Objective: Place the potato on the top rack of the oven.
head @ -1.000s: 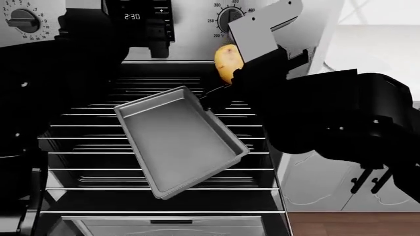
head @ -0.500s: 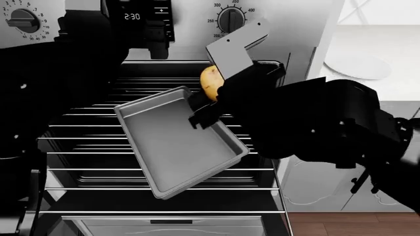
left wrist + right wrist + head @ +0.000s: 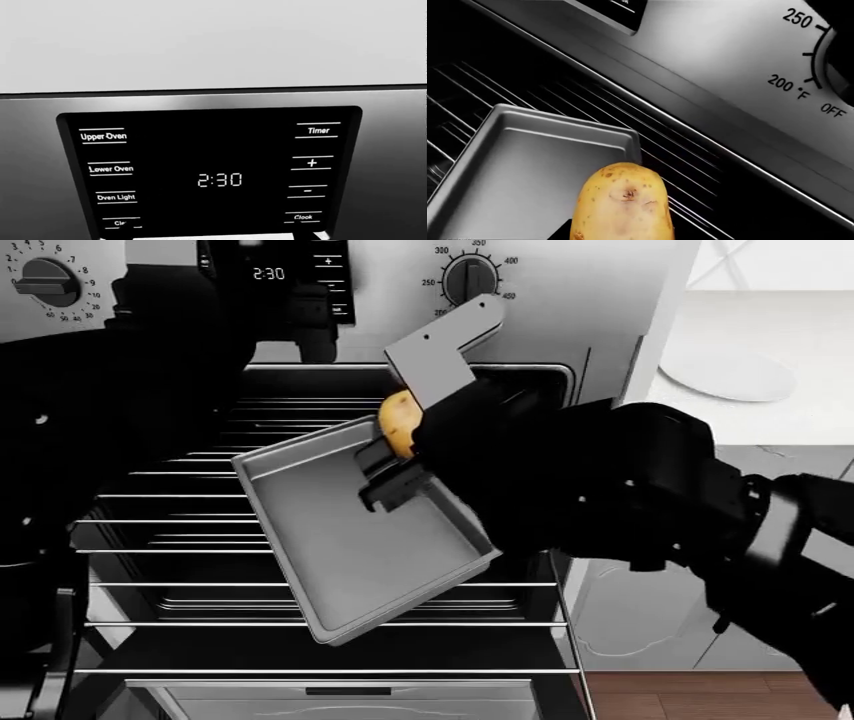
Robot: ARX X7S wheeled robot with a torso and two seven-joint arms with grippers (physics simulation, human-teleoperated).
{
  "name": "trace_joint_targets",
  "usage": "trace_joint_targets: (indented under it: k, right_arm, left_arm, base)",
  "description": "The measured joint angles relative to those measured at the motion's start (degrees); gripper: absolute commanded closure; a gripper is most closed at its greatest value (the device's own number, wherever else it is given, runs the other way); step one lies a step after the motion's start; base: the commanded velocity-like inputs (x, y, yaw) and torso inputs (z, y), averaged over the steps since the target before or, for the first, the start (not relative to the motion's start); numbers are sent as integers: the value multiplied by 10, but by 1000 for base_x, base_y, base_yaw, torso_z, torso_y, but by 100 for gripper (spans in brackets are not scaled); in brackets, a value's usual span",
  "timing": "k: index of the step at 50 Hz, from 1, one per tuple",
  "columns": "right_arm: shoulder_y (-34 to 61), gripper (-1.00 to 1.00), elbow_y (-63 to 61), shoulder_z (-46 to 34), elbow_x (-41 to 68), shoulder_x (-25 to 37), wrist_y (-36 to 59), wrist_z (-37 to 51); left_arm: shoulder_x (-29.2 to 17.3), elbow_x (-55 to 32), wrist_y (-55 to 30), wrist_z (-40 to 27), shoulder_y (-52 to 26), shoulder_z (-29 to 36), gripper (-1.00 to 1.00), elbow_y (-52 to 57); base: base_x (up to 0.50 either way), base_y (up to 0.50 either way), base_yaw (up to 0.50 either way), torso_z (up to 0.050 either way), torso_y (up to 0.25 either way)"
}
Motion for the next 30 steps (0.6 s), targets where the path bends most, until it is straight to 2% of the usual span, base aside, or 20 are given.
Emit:
trace_joint_targets:
  k: [30]
  right_arm:
    - [-25,100,59,-18,-24,-49,-18,-56]
  left_arm:
    - [-3,-7,-1,-5,-2,1,-100,7]
  base:
    - [0,0,0,0,0]
